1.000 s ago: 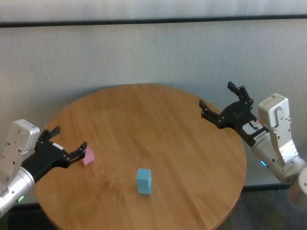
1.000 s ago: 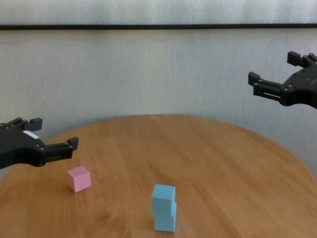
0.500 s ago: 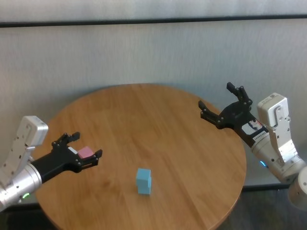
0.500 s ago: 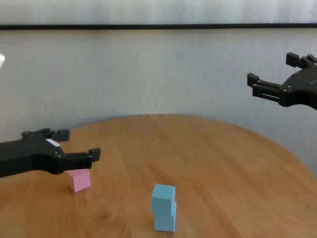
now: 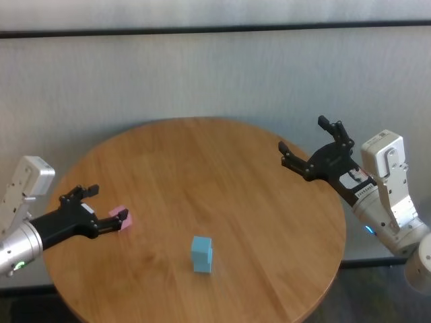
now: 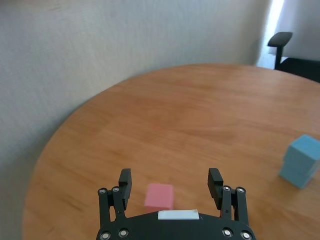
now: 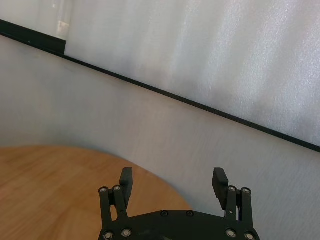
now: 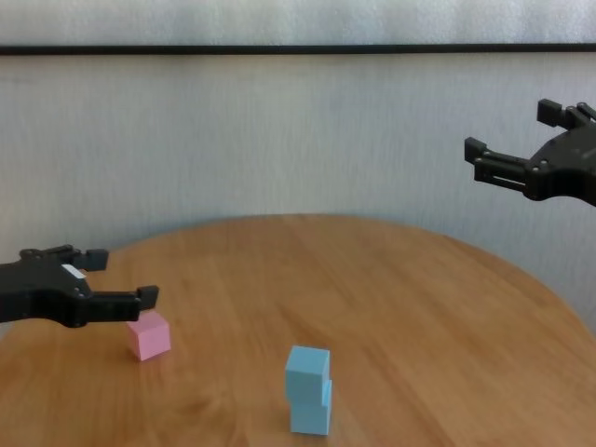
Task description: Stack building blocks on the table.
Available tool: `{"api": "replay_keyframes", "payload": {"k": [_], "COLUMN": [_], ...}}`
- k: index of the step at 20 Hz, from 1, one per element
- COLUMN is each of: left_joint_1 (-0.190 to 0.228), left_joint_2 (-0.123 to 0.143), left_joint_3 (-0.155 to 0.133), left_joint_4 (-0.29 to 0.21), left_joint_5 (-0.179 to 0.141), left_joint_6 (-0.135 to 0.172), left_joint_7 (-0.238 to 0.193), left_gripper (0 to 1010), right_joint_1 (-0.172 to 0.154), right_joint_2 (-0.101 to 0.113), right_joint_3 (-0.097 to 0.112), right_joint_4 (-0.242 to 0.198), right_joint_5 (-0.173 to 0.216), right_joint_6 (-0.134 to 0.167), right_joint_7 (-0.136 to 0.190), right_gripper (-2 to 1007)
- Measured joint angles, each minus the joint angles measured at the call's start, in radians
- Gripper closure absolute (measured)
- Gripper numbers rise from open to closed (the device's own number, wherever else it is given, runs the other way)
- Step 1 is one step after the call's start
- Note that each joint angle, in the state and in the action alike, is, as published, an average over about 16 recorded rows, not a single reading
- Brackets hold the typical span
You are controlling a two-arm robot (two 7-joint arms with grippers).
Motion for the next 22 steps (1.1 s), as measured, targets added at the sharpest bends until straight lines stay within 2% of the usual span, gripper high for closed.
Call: {"api": "replay_keyframes", "payload": {"k": [7, 14, 17, 22], "left_joint_1": [-0.068, -0.147, -0.177, -0.206], "left_joint_2": [-0.029, -0.053, -0.054, -0.05], "left_joint_3": [0.011, 0.044, 0.058, 0.075], "left_joint_4": [0.125, 0.246, 0.283, 0.31], "left_joint_5": [-0.018, -0.02, -0.011, 0.002], "left_joint_6": [-0.024, -0.055, -0.054, -0.033], "left_joint_7": [-0.082, -0.162, -0.178, -0.186], "left_gripper": [11, 11, 11, 11], "right_joint_1": [0.0, 0.0, 0.0, 0.0], "right_joint_2": [0.0, 0.001, 0.001, 0.001], "right_joint_3": [-0.001, -0.001, -0.001, -0.001], "right_joint_4": [-0.001, -0.001, -0.001, -0.001], "right_joint_5": [0.001, 0.002, 0.002, 0.002], "right_joint_6": [0.001, 0.002, 0.002, 0.003], "right_joint_7": [0.001, 0.001, 0.001, 0.001], "right_gripper": [0, 0, 0, 0]}}
